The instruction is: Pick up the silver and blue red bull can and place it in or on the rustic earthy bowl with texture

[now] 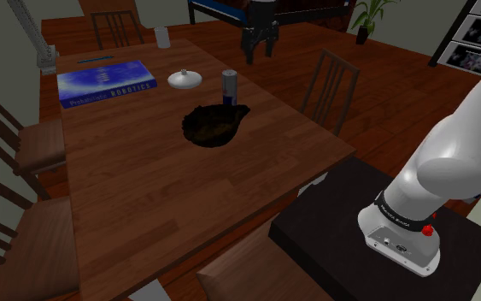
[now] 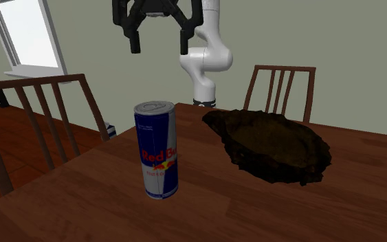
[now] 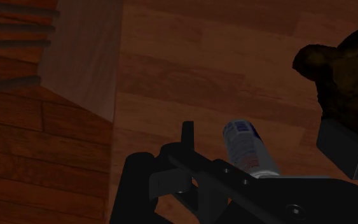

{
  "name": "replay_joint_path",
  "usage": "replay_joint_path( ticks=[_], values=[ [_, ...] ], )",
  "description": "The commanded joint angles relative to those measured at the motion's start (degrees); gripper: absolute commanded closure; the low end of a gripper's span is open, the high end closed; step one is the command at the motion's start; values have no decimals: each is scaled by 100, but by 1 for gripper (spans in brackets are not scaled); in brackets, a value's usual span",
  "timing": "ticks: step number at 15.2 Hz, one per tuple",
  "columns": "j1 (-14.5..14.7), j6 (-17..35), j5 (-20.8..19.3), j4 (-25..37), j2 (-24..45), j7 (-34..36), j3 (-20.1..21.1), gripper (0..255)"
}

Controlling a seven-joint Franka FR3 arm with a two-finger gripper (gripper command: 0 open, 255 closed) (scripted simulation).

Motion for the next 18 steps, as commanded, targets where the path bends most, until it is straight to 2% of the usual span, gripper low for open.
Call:
replay_joint_path(
  ticks=[1, 8, 9, 16, 18],
  values=[
    [32, 33, -16, 400, 427, -2, 34, 0],
    [187, -96, -120, 2171, 2057, 21, 143, 0],
    [196, -113, -126, 2273, 2141, 22, 146, 0],
    [187, 455, -131, 1740, 2175, 28, 140, 0],
    [187, 455, -131, 1740, 2175, 28, 140, 0]
  ],
)
